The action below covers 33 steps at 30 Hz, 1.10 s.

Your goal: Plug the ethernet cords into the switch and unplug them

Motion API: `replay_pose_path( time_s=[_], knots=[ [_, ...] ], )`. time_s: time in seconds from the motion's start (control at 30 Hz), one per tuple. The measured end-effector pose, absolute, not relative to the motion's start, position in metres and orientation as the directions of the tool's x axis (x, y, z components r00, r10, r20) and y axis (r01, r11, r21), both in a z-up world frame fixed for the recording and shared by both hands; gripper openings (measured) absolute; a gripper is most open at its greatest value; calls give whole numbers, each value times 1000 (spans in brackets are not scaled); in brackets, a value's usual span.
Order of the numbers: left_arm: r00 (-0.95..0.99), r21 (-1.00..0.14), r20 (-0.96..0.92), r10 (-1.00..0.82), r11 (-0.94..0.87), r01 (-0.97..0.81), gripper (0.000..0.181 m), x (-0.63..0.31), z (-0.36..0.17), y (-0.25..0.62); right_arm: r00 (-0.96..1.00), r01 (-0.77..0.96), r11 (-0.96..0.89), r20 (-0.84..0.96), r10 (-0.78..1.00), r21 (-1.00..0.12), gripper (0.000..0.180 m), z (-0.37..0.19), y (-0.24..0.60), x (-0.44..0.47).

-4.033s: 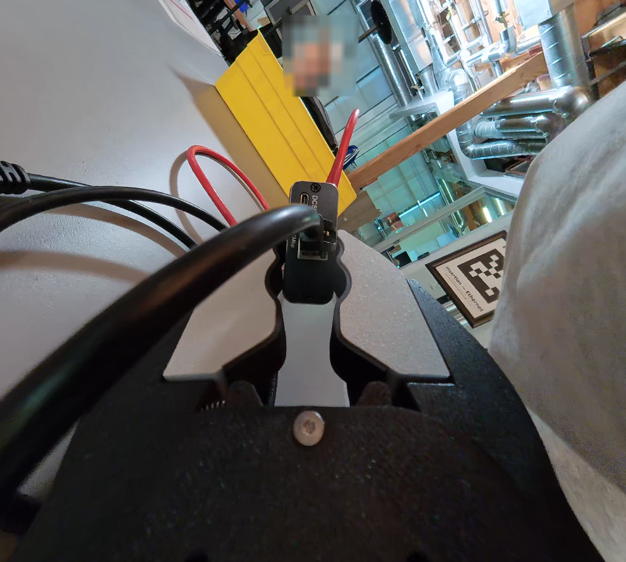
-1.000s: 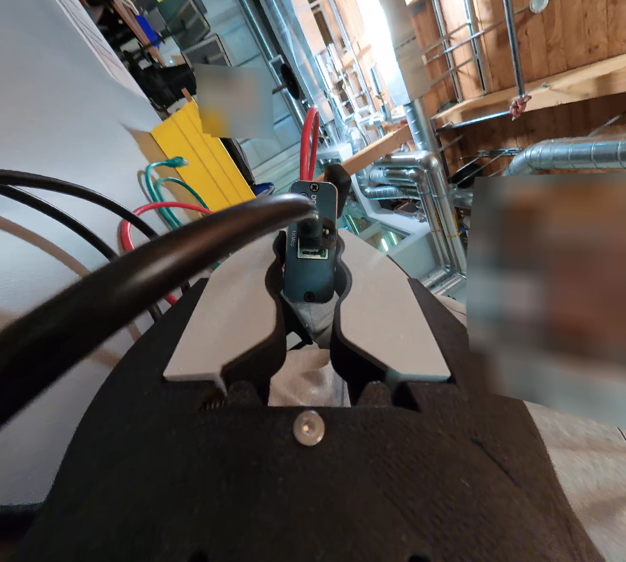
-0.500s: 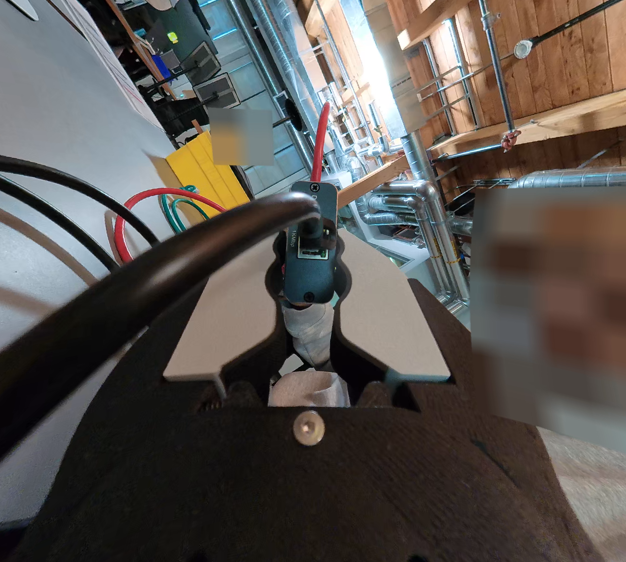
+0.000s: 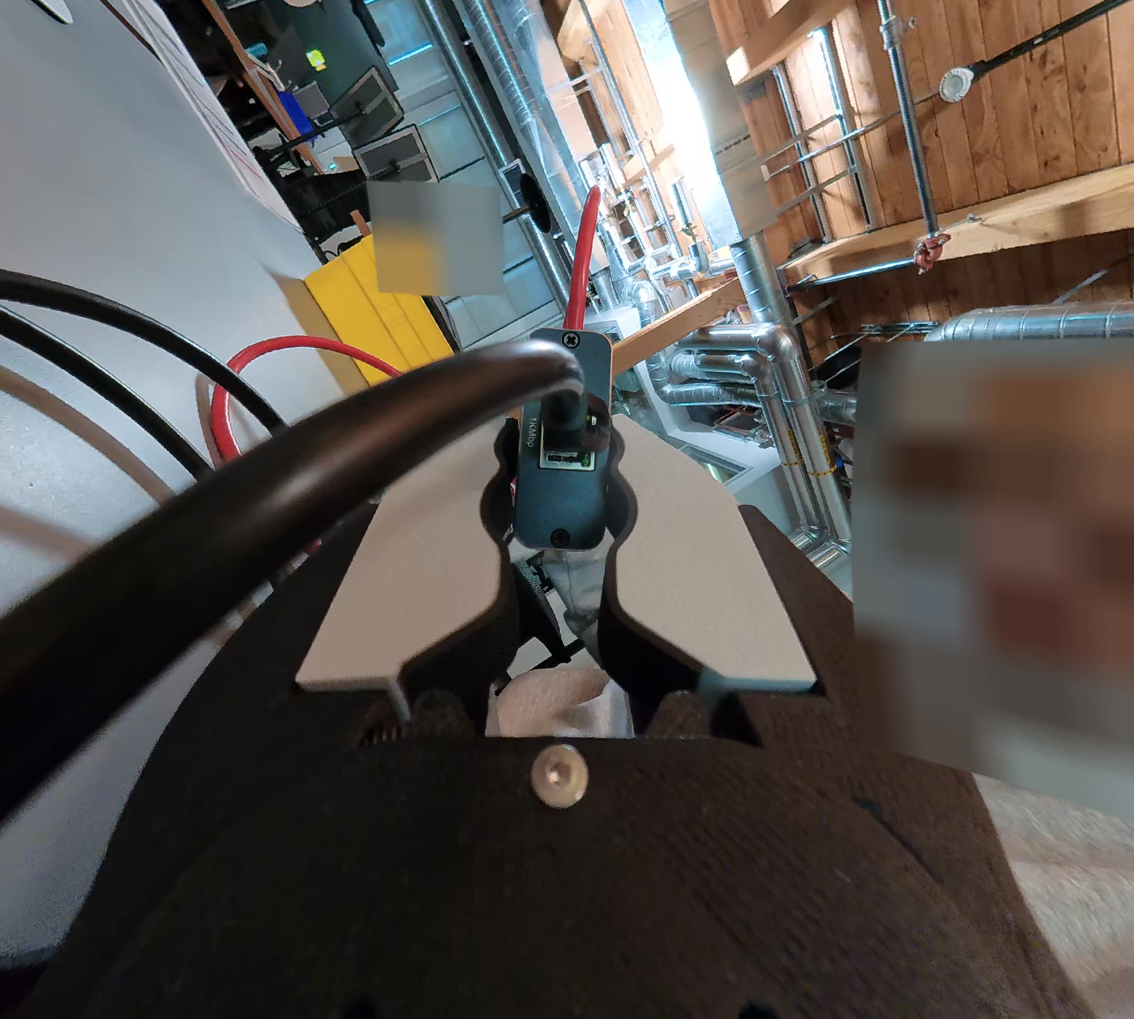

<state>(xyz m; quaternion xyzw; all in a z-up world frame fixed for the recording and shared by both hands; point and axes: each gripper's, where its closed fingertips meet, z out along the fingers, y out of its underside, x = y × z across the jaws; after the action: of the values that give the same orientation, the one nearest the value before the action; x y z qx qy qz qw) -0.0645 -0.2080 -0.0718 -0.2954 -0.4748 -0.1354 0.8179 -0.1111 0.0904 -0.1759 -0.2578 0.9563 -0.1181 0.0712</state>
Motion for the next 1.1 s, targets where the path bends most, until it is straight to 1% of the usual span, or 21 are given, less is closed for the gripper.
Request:
replay_pose_path(
  time_s=[0.03,0.07,0.1,0.17,0.27,0.33,0.37,0.43,0.5,0.63,0.67,0.73,0.77,0.83,0.93,0.97,1.07,1.1],
  knots=[
    [511,-355,858,59,788,504,25,-65,-72,-207,-882,-436,865,-71,-465,-248,37,-172,93,-121],
    [510,-355,858,60,786,506,25,-65,-73,-207,-902,-400,880,-60,-427,-256,34,-166,93,-130],
    [508,-357,859,62,784,508,25,-66,-73,-206,-918,-366,885,-42,-393,-288,31,-160,90,-136],
    [506,-361,860,67,780,510,25,-66,-74,-204,-944,-301,868,-4,-330,-395,26,-145,74,-144],
    [504,-366,860,72,777,513,25,-67,-74,-203,-983,-173,809,46,-178,-562,30,-130,41,-156],
    [504,-367,861,74,775,514,25,-67,-74,-201,-999,-36,759,6,-43,-650,33,-128,19,-164],
    [504,-368,861,74,774,515,25,-67,-74,-201,-999,52,730,-43,31,-682,35,-130,10,-168],
    [504,-372,860,77,771,517,25,-66,-74,-200,-975,222,681,-163,150,-698,38,-140,-5,-176],
    [505,-376,860,79,767,520,25,-67,-74,-199,-953,302,652,-207,220,-696,40,-152,-17,-186],
    [506,-376,860,73,761,529,25,-69,-75,-198,-954,299,662,-204,219,-687,44,-165,-36,-191],
    [505,-375,860,72,759,532,25,-69,-76,-197,-956,293,658,-204,210,-694,42,-165,-41,-191],
    [503,-374,861,68,756,537,25,-70,-77,-196,-962,272,653,-213,171,-707,32,-164,-56,-186],
    [503,-374,862,67,754,541,25,-70,-77,-195,-968,250,657,-201,150,-712,26,-164,-63,-185],
    [503,-377,862,68,749,545,25,-70,-78,-194,-983,175,666,-166,77,-725,21,-164,-79,-178],
    [511,-381,857,68,751,539,25,-69,-75,-195,-994,53,679,-102,-32,-733,22,-165,-100,-167],
    [512,-384,856,74,754,533,25,-69,-75,-196,-997,20,691,-67,-42,-723,22,-167,-103,-167],
    [519,-394,849,98,772,499,25,-69,-74,-203,-1000,-10,720,14,-1,-694,28,-167,-99,-171],
    [522,-395,846,105,780,485,25,-69,-73,-206,-999,-6,725,33,23,-689,34,-166,-95,-172]
  ],
)
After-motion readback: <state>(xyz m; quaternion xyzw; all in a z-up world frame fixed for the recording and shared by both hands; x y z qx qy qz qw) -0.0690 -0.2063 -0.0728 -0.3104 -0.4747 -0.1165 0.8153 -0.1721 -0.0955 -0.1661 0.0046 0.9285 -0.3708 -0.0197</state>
